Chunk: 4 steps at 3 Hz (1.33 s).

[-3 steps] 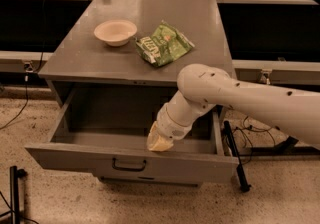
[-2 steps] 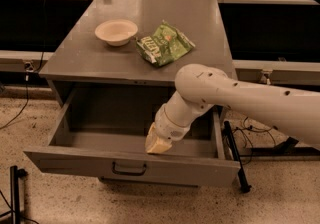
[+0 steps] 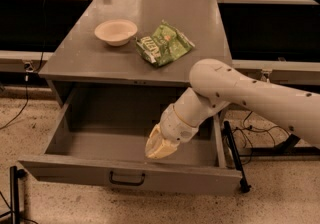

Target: Open top drawer

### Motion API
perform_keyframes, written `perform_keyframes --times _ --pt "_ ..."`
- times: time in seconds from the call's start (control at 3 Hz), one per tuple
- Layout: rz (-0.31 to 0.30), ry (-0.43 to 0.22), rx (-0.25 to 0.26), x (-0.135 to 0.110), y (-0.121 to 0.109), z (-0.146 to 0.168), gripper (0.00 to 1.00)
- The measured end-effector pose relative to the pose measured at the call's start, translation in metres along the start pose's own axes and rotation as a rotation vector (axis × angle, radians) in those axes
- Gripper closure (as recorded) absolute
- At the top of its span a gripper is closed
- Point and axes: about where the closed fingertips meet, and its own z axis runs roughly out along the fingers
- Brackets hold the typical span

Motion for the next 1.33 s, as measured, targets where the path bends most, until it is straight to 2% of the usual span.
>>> perform_keyframes --times 0.33,0.67,1.33 --pt "0.022 0.038 0.066 0.006 0.004 -0.02 0.82" --pt "0.056 0.107 0.153 0.016 -0.009 -0.039 0.59" --pt "0.056 0.111 0.151 0.016 -0.008 -0.038 0.11"
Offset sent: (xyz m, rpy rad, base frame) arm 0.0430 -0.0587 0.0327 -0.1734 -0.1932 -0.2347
